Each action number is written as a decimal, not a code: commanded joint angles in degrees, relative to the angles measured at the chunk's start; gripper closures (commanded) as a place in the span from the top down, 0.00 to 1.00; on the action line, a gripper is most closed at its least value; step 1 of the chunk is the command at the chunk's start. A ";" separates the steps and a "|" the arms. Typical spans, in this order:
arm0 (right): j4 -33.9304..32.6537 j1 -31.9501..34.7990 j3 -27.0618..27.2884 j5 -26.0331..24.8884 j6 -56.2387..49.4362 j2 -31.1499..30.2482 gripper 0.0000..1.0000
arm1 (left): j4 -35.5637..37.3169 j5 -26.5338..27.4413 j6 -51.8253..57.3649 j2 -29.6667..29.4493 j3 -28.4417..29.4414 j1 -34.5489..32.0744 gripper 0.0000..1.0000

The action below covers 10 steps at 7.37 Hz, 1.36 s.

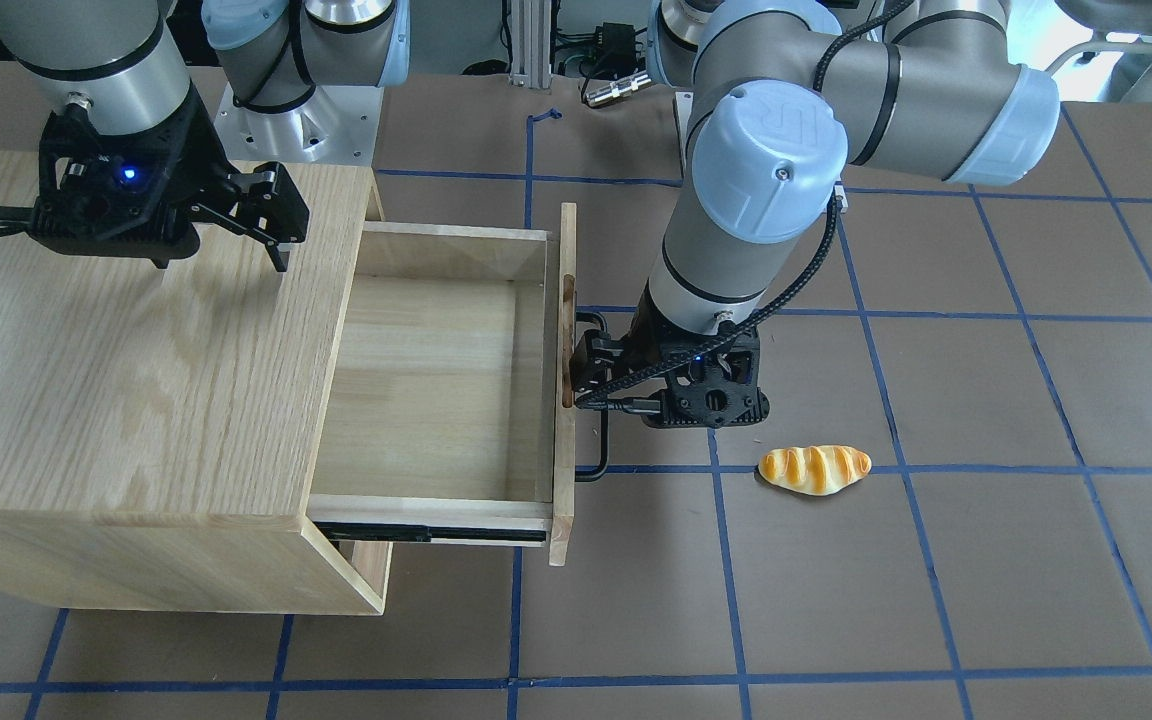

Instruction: Open upper drawer

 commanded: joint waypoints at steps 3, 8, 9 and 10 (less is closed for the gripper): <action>0.00 0.00 0.00 0.00 0.05 0.00 1.00 | -9.34 0.09 0.33 4.17 3.36 1.38 1.00; 0.00 0.00 0.00 0.00 0.05 0.00 1.00 | -13.67 6.77 13.22 11.02 2.86 11.30 1.00; 0.00 0.00 0.00 0.00 0.05 0.00 1.00 | -14.98 7.12 16.82 11.82 2.24 13.67 1.00; 0.00 0.00 0.00 0.00 -0.04 0.00 1.00 | -15.08 6.77 20.24 12.61 1.28 15.35 1.00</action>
